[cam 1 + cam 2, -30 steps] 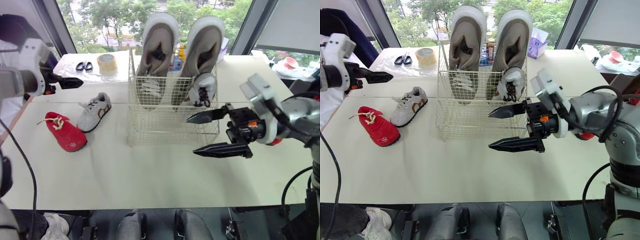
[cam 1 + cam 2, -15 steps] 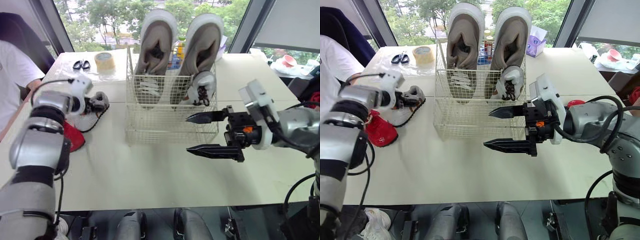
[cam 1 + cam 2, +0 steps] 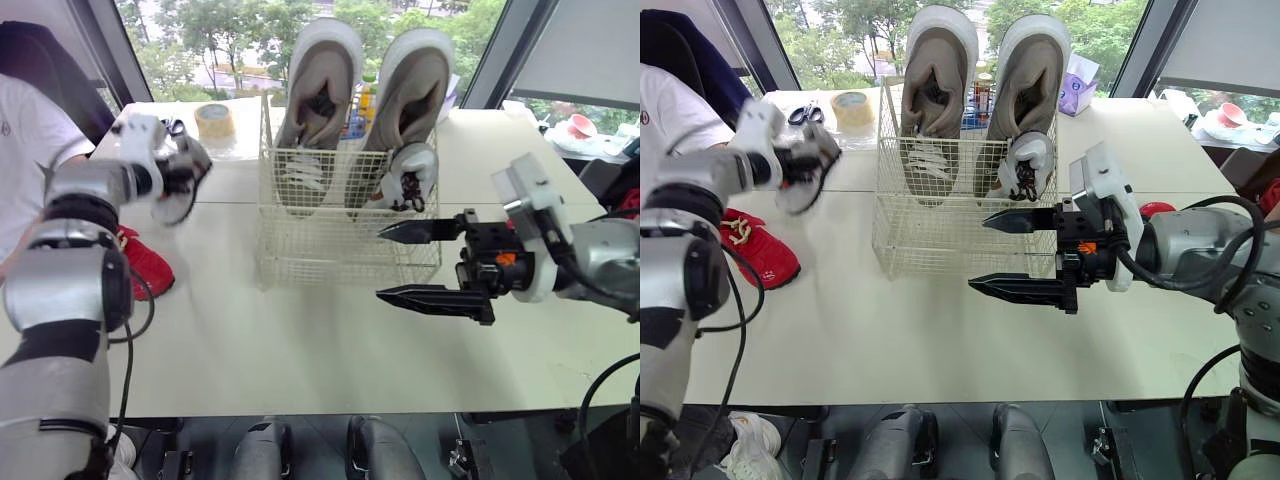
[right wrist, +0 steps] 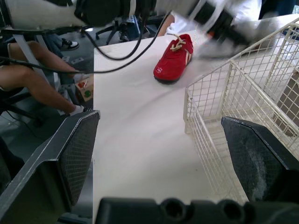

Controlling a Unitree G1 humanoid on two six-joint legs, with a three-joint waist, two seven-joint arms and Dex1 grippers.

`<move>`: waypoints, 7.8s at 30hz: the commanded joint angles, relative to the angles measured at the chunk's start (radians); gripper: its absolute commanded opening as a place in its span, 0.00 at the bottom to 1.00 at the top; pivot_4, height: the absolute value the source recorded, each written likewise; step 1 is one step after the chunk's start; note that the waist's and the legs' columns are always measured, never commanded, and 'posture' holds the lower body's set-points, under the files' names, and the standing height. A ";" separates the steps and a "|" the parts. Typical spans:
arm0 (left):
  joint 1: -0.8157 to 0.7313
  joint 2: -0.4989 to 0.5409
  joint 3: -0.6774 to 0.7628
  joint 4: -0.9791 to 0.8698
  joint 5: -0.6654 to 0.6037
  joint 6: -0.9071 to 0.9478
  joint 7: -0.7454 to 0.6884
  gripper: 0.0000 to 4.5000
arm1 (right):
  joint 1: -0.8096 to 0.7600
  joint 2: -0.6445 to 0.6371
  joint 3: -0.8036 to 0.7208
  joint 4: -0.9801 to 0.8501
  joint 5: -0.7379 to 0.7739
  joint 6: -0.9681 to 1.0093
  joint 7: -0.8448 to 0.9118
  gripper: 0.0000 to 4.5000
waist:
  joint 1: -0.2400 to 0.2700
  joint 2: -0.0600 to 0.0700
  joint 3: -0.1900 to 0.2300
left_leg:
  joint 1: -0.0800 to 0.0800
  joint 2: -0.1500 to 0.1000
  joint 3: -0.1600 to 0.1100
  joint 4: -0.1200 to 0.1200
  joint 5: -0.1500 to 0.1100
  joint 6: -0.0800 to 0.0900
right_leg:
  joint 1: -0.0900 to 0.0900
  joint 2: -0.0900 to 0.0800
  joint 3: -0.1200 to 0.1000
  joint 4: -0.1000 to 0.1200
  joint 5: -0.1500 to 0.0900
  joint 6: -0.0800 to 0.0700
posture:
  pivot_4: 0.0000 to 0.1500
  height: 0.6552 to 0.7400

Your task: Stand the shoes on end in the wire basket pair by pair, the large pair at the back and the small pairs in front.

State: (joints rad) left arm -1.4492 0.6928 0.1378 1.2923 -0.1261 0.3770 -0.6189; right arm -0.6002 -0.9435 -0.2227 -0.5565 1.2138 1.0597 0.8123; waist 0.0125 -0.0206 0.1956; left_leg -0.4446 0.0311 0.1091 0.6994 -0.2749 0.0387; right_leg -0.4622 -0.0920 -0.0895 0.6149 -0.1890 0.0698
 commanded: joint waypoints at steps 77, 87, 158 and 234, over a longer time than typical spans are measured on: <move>0.722 -0.722 -0.325 -0.892 0.386 -0.957 0.669 0.05 | -0.109 -0.149 0.013 0.131 -0.018 0.160 0.076 1.00 | 0.029 0.006 -0.005 | 0.005 -0.005 0.000 0.003 0.000 0.007 | 0.008 -0.006 0.001 -0.002 0.005 0.004 | 1.00 1.00; 0.772 -0.730 -0.322 -0.929 0.308 -0.905 0.603 0.34 | -0.097 -0.139 0.013 0.121 -0.016 0.153 0.060 1.00 | 0.027 0.007 -0.006 | 0.006 -0.005 -0.001 0.004 0.000 0.007 | 0.010 -0.006 0.001 -0.001 0.005 0.004 | 1.00 1.00; 1.198 0.044 -0.005 -1.991 -1.222 0.601 0.154 1.00 | 0.201 0.281 -0.203 1.039 -0.936 -0.714 -0.498 1.00 | -0.013 0.022 -0.012 | 0.020 -0.007 -0.001 -0.002 0.001 0.003 | 0.021 -0.002 0.006 -0.003 -0.004 -0.001 | 1.00 1.00; 0.392 -0.392 0.447 -1.348 -1.416 0.328 0.440 0.05 | -0.406 0.505 -0.163 0.476 -0.388 -0.478 -0.261 0.99 | -0.023 0.015 -0.005 | 0.020 -0.008 -0.001 -0.006 0.006 -0.005 | 0.019 -0.007 0.005 0.000 -0.003 0.006 | 1.00 1.00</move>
State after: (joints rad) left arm -1.0568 0.3141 0.5745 0.0034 -1.5233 0.7676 -0.2143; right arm -1.0098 -0.4795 -0.3412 -0.0204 0.6841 0.5055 0.6645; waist -0.0108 -0.0054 0.1908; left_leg -0.4242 0.0228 0.1077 0.6929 -0.2681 0.0324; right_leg -0.4424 -0.0985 -0.0855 0.6150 -0.1914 0.0756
